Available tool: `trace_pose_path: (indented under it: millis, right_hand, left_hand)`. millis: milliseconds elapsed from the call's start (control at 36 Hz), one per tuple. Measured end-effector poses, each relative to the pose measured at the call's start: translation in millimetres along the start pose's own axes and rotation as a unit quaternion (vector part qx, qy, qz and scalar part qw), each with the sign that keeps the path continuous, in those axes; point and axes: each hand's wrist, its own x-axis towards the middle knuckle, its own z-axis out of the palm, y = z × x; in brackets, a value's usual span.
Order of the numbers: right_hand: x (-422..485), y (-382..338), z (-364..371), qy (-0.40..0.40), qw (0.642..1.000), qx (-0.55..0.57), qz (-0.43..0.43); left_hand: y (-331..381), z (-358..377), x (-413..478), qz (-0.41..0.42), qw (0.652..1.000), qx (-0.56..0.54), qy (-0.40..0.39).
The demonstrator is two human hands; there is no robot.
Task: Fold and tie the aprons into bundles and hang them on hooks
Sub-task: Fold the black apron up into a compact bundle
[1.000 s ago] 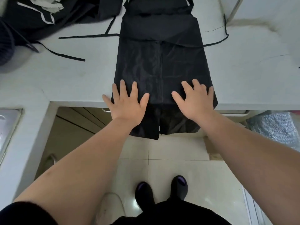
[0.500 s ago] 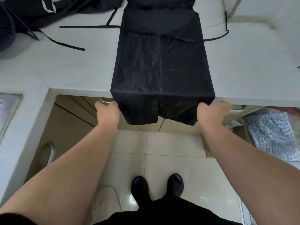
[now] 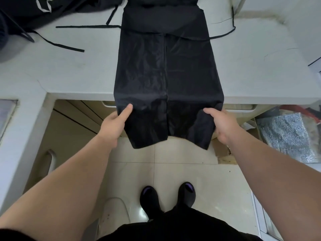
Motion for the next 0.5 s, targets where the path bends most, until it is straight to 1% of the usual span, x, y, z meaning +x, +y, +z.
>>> trace_pose_path:
  millis: [83,111,194,306,361,444,500]
  right_hand:
    - [-8,4,-6,-0.033,0.998,0.032,0.035]
    - [-11,5,-8,-0.040,0.998,0.040,0.037]
    - [-24,9,-12,-0.053,0.998,0.025,0.034]
    - [-37,9,-15,-0.037,0.999,-0.029,0.027]
    - [-43,7,-16,-0.042,0.998,-0.050,0.015]
    - [-53,4,-17,-0.051,0.998,-0.041,-0.005]
    - [-59,5,-18,-0.048,0.998,-0.032,-0.024]
  left_hand:
    - [-9,-12,-6,-0.051,0.996,-0.035,-0.069]
    - [-12,-14,-9,-0.056,0.994,-0.051,-0.079]
    - [-18,-18,-21,-0.059,0.994,-0.056,-0.071]
    - [-17,-21,-34,-0.015,0.998,0.006,-0.061]
    - [-14,-23,-41,0.010,0.999,0.022,-0.048]
    - [-13,-26,-48,0.030,0.999,0.025,-0.032]
    - [-13,-28,-53,0.018,0.998,0.014,-0.058]
